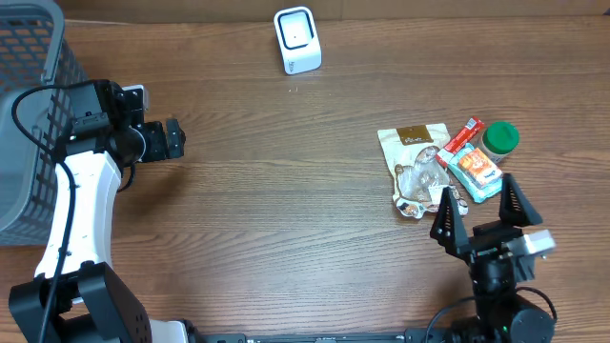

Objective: Scan the item barcode

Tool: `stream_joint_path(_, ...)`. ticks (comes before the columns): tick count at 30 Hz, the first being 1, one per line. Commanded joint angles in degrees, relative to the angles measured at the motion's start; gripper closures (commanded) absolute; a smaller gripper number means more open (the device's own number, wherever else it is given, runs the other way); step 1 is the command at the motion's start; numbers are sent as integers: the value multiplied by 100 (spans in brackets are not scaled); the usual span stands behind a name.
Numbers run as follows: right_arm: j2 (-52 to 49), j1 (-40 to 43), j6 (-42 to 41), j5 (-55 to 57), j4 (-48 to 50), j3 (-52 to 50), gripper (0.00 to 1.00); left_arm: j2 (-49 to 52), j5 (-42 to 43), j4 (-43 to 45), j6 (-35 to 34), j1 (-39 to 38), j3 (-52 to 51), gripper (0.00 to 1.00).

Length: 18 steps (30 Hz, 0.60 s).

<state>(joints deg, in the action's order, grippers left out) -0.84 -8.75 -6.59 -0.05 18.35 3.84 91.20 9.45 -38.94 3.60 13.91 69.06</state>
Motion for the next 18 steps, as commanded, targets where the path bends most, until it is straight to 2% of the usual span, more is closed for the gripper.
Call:
stream_joint_path(1,68,63,85,-125,9,-304,0,31,48,20,70,-9,81,0)
stream_joint_path(7,68,66,92,-203,-627,-341,0,31,48,20,70,-9,81,1)
stream_joint_path(15,68,66,114,-195,-2293,-339,0,31,48,20,70,-9,81,0)
stream_joint_path(18,68,63,107,-157,-2304,-339,0,31,48,20,68,-9,81,0)
